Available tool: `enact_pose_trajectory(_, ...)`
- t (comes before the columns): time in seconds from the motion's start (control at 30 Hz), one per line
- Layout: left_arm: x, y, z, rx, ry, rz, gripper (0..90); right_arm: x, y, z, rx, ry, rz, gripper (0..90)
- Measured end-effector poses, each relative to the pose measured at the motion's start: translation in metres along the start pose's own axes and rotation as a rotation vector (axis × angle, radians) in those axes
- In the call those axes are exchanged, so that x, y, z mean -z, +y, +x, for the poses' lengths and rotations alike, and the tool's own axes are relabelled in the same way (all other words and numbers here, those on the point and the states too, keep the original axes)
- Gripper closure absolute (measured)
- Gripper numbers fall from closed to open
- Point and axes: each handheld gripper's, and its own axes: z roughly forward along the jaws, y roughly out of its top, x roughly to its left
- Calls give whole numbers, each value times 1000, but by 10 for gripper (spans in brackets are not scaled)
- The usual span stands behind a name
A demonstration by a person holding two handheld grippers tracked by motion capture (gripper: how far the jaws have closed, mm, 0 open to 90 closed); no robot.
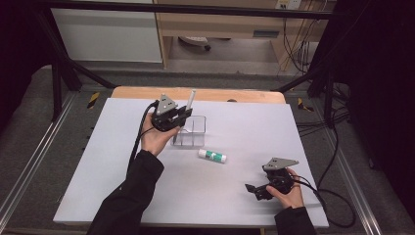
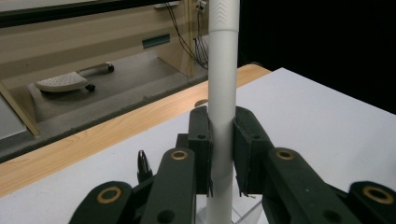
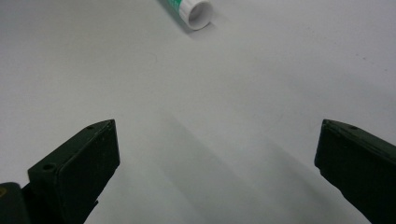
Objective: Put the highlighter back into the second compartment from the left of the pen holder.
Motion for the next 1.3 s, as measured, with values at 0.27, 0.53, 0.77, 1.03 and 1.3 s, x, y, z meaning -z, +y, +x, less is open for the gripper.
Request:
enact_pose_trajectory(0.27,-15,3,1,-1,32,-9,777,0,0,0,2,-1,-1,6)
enact_pose_trajectory(0.53,-29,-1,0,-9,35,9,777,0,0,0,3,2,6,6)
enact_pose_trajectory(0.77,-40,-9,6,-12,39,36,777,0,0,0,3,4,2,6)
enact_pose_trajectory(1.03,-42,-24,10,-5,29,73,777,0,0,0,4,3,0,6)
enact_pose_trajectory(1.3,-42,-39,10,1,19,92,777,0,0,0,5,4,2,6)
